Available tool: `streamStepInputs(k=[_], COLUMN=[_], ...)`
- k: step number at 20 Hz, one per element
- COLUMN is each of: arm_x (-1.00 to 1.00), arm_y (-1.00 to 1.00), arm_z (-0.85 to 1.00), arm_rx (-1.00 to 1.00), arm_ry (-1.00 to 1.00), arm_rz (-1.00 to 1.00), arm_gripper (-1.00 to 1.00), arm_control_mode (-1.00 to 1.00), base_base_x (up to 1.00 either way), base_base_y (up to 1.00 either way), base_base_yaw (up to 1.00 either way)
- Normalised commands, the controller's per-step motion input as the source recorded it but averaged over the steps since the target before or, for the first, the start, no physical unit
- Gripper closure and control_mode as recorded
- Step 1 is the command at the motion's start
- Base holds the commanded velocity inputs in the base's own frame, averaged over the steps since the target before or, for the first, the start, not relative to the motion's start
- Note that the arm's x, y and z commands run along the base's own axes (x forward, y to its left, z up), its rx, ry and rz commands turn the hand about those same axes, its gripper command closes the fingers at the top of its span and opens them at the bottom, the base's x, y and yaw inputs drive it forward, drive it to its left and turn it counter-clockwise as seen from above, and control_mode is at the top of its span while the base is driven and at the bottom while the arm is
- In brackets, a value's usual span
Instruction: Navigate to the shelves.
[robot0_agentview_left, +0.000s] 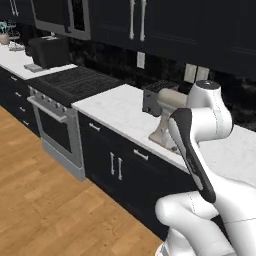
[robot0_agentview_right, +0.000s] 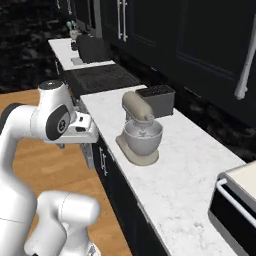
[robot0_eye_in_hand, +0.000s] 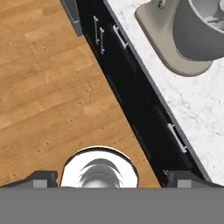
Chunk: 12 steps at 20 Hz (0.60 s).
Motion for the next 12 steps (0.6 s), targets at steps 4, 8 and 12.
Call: streamStepInputs(k=[4, 8, 12], arm_x=[0.0, 0.0, 0.0], arm_y=[0.0, 0.0, 0.0], arm_z=[0.0, 0.0, 0.0], arm_rx=[0.0, 0.0, 0.0], arm_ry=[0.0, 0.0, 0.0], arm_rz=[0.0, 0.0, 0.0], arm_gripper=[-1.0, -1.0, -1.0], arm_control_mode=[1.0, 1.0, 1.0], base_base_x=[0.42, 0.48, 0.54], base_base_y=[0.39, 0.47, 0.48], base_base_yaw=[0.46, 0.45, 0.49])
